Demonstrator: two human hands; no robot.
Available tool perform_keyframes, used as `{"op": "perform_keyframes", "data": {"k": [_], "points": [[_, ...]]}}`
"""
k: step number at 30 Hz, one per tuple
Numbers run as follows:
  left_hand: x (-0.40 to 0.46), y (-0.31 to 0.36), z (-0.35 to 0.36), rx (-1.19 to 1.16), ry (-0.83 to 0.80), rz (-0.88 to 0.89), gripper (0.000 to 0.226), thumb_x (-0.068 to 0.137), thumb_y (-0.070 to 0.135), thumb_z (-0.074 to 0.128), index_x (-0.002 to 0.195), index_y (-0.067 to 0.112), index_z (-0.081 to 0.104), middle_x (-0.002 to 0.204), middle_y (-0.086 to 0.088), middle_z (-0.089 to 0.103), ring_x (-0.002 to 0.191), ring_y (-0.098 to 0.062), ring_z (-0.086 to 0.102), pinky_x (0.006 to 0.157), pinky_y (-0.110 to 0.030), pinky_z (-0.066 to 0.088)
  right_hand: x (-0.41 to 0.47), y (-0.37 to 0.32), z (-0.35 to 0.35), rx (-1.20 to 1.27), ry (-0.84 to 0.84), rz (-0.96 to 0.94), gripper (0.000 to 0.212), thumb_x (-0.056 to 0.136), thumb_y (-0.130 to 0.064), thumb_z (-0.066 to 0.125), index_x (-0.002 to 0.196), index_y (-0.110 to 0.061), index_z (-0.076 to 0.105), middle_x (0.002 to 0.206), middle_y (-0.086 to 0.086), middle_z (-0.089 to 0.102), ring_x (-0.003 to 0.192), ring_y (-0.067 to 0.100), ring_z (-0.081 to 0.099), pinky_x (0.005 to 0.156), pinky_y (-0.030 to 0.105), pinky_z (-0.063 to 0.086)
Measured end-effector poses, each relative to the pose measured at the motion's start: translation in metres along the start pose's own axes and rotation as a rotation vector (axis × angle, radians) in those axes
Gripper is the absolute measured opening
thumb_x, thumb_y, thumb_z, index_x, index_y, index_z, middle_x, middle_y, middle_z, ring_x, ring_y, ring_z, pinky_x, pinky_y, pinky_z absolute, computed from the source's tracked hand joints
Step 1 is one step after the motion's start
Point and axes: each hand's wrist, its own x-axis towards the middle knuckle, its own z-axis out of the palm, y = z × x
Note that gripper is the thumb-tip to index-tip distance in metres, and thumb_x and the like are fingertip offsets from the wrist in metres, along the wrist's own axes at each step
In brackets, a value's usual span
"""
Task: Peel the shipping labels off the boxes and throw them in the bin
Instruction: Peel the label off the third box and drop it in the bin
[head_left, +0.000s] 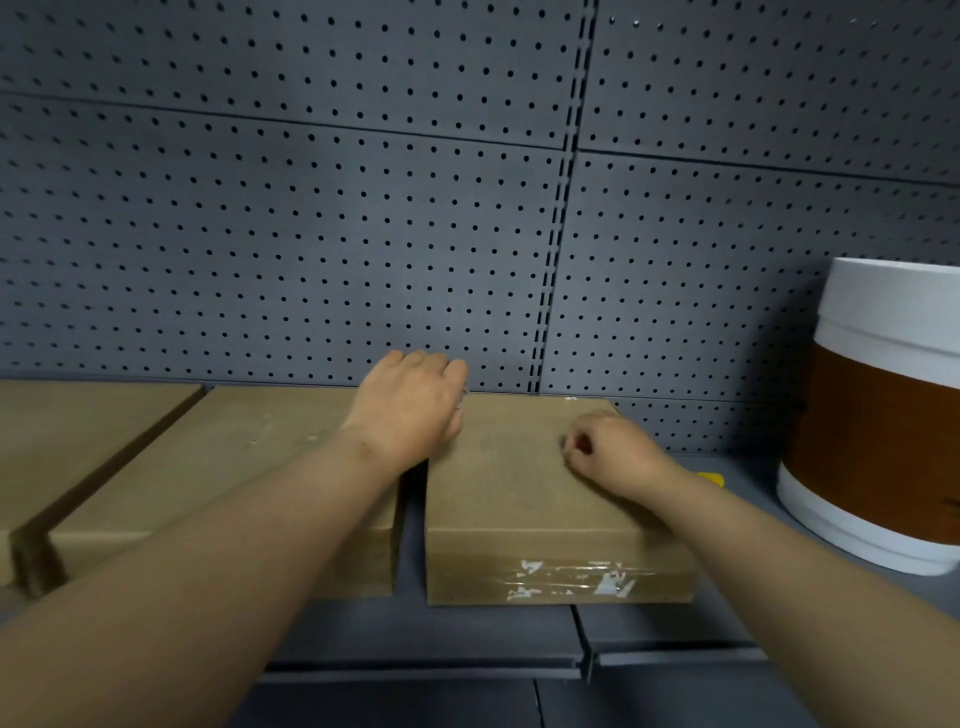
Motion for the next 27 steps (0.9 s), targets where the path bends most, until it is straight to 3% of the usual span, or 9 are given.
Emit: {"op": "perform_keyframes", "data": {"k": [3, 6, 8, 12, 15, 17, 20, 22, 27], "points": [[-0.001, -0.001, 0.000, -0.014, -0.012, 0.001, 0.018, 0.090, 0.027, 0.043, 0.101, 0.015, 0.048, 0.098, -0.004, 0.059, 0.091, -0.022, 0.055, 0.081, -0.033, 0.040, 0.011, -0.005, 0.004, 0.045, 0.041, 0.104, 0.026, 0.089, -0.019, 0.048, 0.084, 0.002, 0.063, 0.095, 0.017, 0.067, 0.086, 0.029, 0.060, 0.073, 0.033, 0.046], [-0.001, -0.001, 0.001, -0.018, -0.043, -0.001, 0.019, 0.089, 0.027, 0.042, 0.103, 0.014, 0.048, 0.102, -0.004, 0.058, 0.095, -0.023, 0.054, 0.083, -0.033, 0.040, 0.016, -0.042, 0.017, 0.151, -0.058, -0.157, 0.014, 0.083, -0.018, 0.057, 0.085, -0.008, 0.066, 0.098, 0.009, 0.066, 0.089, 0.022, 0.058, 0.075, 0.025, 0.039], [-0.002, -0.004, 0.001, -0.017, -0.055, 0.003, 0.019, 0.089, 0.027, 0.042, 0.102, 0.014, 0.048, 0.103, -0.004, 0.058, 0.097, -0.024, 0.054, 0.085, -0.034, 0.039, 0.021, -0.055, 0.023, 0.166, -0.105, -0.229, 0.013, 0.081, -0.018, 0.061, 0.086, -0.009, 0.068, 0.097, 0.007, 0.066, 0.091, 0.020, 0.058, 0.076, 0.023, 0.039], [-0.008, -0.015, -0.002, 0.003, -0.060, 0.007, 0.020, 0.091, 0.028, 0.040, 0.103, 0.014, 0.047, 0.104, -0.004, 0.057, 0.098, -0.024, 0.054, 0.086, -0.034, 0.040, 0.047, -0.030, 0.020, 0.148, -0.038, 0.090, 0.016, 0.086, -0.018, 0.053, 0.079, -0.007, 0.061, 0.083, 0.009, 0.061, 0.081, 0.025, 0.057, 0.068, 0.028, 0.042], [-0.012, -0.021, -0.003, 0.000, -0.060, 0.000, 0.021, 0.091, 0.030, 0.042, 0.105, 0.015, 0.047, 0.107, -0.004, 0.057, 0.099, -0.023, 0.054, 0.087, -0.035, 0.041, 0.057, -0.023, 0.023, 0.068, -0.002, 0.261, 0.019, 0.088, -0.016, 0.049, 0.082, -0.005, 0.063, 0.089, 0.014, 0.064, 0.086, 0.029, 0.061, 0.065, 0.027, 0.040], [-0.015, -0.023, -0.003, -0.015, -0.064, -0.008, 0.022, 0.091, 0.032, 0.043, 0.106, 0.016, 0.047, 0.108, -0.003, 0.056, 0.100, -0.022, 0.054, 0.088, -0.035, 0.042, 0.056, -0.040, 0.029, 0.080, -0.003, 0.164, 0.018, 0.087, -0.015, 0.049, 0.081, -0.005, 0.063, 0.089, 0.014, 0.064, 0.085, 0.029, 0.060, 0.066, 0.026, 0.040], [-0.017, -0.023, -0.003, -0.021, -0.059, -0.004, 0.023, 0.091, 0.033, 0.043, 0.108, 0.016, 0.045, 0.110, -0.003, 0.055, 0.101, -0.022, 0.054, 0.089, -0.035, 0.042, 0.044, -0.070, 0.035, 0.142, -0.062, -0.145, 0.016, 0.085, -0.018, 0.053, 0.083, -0.006, 0.064, 0.092, 0.011, 0.064, 0.088, 0.027, 0.058, 0.075, 0.029, 0.046], [-0.018, -0.023, -0.005, -0.036, -0.054, -0.015, 0.024, 0.091, 0.033, 0.044, 0.108, 0.016, 0.046, 0.110, -0.003, 0.055, 0.101, -0.022, 0.053, 0.089, -0.034, 0.042, 0.039, -0.073, 0.031, 0.143, -0.102, -0.219, 0.014, 0.084, -0.018, 0.056, 0.086, -0.008, 0.065, 0.096, 0.009, 0.066, 0.090, 0.024, 0.058, 0.080, 0.031, 0.047], [-0.017, -0.022, -0.012, -0.071, -0.044, -0.039, 0.026, 0.091, 0.034, 0.046, 0.109, 0.016, 0.048, 0.109, -0.002, 0.055, 0.101, -0.022, 0.053, 0.090, -0.034, 0.043, 0.033, -0.042, 0.017, 0.046, 0.008, 0.107, 0.017, 0.090, -0.019, 0.048, 0.079, -0.011, 0.059, 0.095, 0.013, 0.065, 0.086, 0.027, 0.059, 0.073, 0.030, 0.046]]}}
